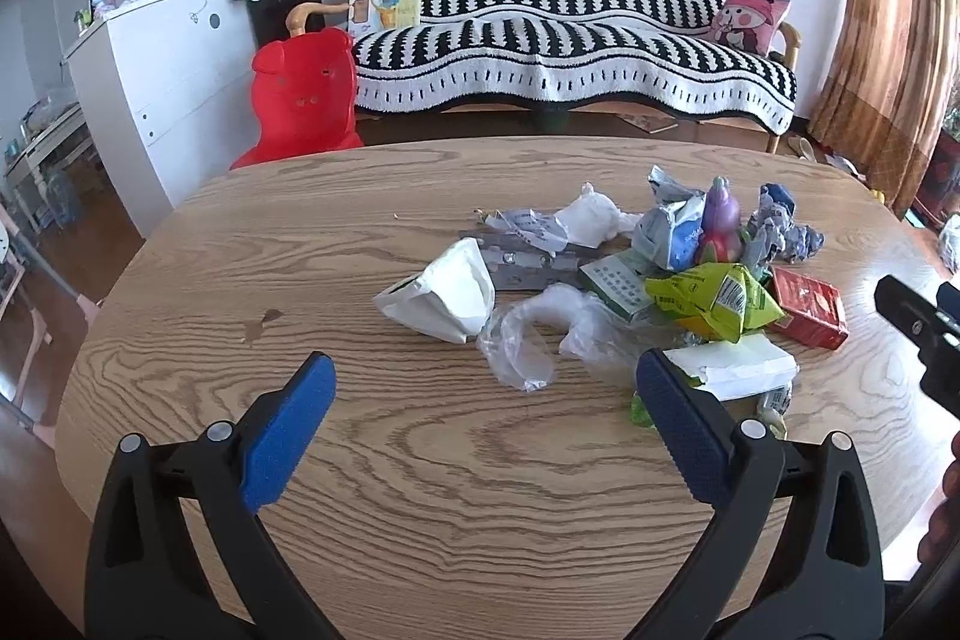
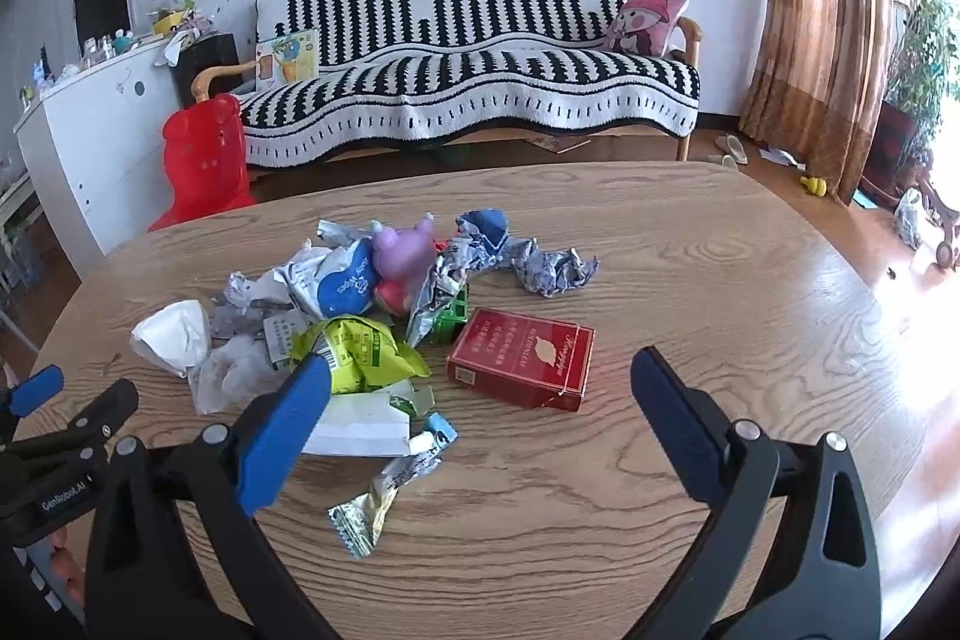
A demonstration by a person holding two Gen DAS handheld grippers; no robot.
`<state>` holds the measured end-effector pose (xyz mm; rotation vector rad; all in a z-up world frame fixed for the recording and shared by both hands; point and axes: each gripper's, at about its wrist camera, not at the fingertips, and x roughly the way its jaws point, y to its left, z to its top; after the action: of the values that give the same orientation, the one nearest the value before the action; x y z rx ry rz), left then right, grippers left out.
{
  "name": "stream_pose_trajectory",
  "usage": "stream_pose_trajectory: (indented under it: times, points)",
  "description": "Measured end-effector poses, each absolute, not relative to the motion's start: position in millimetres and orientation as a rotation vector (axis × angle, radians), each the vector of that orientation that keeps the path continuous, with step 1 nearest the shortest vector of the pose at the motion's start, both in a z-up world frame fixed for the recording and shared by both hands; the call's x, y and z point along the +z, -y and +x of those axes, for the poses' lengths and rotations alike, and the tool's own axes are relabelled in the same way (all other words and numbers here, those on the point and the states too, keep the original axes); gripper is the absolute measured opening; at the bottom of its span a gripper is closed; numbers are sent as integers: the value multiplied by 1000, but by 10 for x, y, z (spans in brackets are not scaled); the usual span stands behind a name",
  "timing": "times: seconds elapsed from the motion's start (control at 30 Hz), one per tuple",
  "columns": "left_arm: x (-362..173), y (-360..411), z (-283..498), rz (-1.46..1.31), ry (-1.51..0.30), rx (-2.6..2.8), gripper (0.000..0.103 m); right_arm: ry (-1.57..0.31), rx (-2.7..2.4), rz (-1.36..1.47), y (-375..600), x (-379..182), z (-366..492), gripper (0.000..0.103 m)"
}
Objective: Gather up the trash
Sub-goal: 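Grasp the white paper bag with the left gripper while the right gripper grasps the red cigarette box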
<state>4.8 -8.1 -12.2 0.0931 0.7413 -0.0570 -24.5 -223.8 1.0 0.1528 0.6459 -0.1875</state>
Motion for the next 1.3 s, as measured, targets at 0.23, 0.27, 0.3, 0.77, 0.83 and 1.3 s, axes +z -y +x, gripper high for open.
stream_pose_trajectory:
  times: [0.23, 0.27, 0.3, 0.77, 0.83, 1.3]
  points:
    - [-170, 16, 64, 131, -747, -35, 98, -685, -244, 162, 2375, -91, -195, 97]
    - [-186, -6, 60, 135, -755, -41, 98, -705, -267, 164, 2438, -126, -173, 97]
    - [-210, -39, 50, 140, -766, -48, 98, -698, -276, 164, 2492, -139, -182, 97]
    - [-437, -545, 193, -10, -881, 6, 98, -691, -264, 335, 3111, -241, -381, 97]
    - [-449, -494, 336, -40, -898, 11, 98, -703, -266, 307, 3106, -282, -318, 97]
    - [-665, -267, 1161, -160, -902, 26, 98, -857, -24, 50, 2939, -742, 375, 97]
